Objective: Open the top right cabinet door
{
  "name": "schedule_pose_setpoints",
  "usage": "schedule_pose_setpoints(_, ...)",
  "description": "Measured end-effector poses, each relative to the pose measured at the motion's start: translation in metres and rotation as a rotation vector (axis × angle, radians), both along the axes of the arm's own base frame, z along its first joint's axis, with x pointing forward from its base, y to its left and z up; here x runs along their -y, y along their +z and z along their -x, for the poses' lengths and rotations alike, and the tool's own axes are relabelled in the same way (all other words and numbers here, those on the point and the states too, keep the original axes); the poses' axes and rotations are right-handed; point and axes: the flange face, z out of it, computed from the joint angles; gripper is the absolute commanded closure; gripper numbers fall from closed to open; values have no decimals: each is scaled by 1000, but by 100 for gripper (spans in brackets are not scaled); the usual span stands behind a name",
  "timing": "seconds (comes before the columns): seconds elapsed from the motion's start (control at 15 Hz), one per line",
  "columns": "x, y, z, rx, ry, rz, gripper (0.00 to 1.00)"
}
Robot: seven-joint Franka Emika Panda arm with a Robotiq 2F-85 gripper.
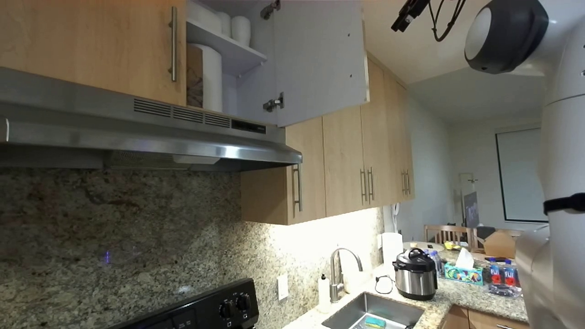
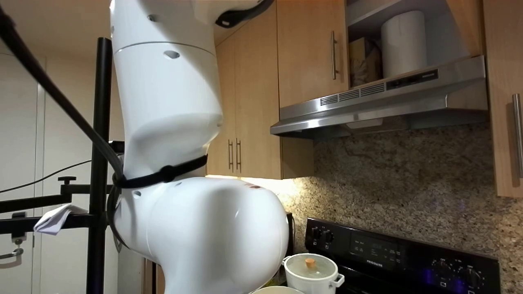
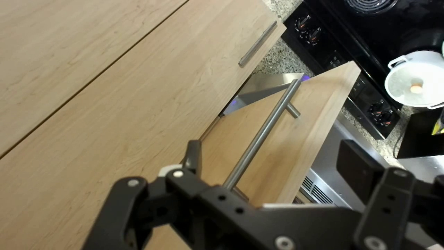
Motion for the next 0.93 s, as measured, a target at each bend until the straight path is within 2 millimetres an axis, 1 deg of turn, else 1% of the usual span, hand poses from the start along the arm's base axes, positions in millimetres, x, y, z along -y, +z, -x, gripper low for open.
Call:
schedule_pose_setpoints(0.47, 10, -15, -13, -47, 11, -41, 0)
schedule_pose_setpoints(0.93, 10, -16, -16, -52, 11, -41, 0)
